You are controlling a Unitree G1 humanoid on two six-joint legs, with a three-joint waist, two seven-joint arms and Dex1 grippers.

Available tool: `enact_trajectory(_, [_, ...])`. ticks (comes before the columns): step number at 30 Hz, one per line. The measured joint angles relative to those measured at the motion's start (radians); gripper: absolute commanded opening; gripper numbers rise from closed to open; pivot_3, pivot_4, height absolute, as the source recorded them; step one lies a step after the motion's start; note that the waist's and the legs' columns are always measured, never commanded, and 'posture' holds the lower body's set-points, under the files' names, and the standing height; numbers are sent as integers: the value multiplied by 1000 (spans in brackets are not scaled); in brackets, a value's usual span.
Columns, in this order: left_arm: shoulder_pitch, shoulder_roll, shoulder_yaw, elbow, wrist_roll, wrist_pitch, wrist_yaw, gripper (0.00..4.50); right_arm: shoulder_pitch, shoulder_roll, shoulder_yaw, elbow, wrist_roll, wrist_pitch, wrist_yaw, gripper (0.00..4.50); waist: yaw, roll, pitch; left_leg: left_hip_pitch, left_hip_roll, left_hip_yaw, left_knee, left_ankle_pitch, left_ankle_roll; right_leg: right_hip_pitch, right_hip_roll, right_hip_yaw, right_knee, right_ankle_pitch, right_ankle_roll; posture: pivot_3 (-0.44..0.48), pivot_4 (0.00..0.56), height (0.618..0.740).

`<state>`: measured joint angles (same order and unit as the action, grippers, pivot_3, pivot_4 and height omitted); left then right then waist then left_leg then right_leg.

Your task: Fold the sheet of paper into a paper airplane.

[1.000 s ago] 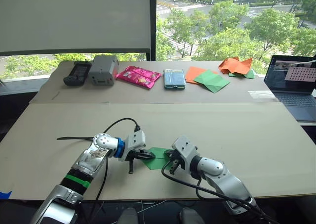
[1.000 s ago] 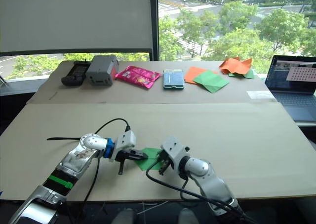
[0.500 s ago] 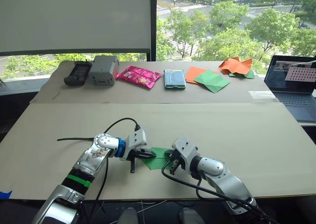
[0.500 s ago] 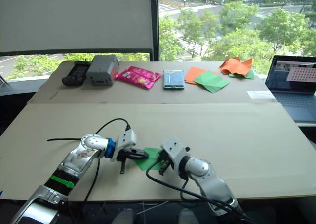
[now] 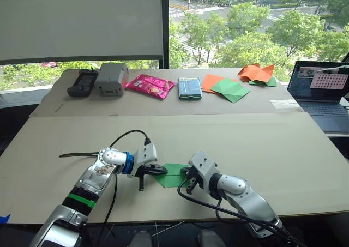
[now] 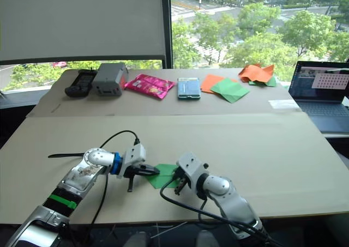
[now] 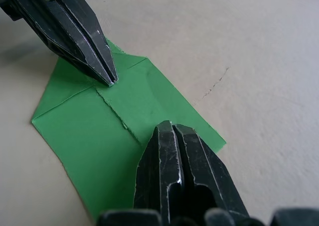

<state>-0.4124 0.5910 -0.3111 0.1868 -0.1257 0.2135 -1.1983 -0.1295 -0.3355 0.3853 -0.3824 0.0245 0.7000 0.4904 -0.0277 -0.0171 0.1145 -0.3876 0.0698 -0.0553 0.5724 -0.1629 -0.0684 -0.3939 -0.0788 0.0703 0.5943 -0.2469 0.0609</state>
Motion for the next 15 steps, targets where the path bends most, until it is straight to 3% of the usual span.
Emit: enact_trajectory(15, [116, 86, 80, -76, -22, 18, 9, 0, -10, 0, 4, 13, 1, 8, 9, 38, -17, 1, -1, 1, 0, 0, -1, 0, -1, 0, -1, 0, 0, 0, 0, 0, 150, 718])
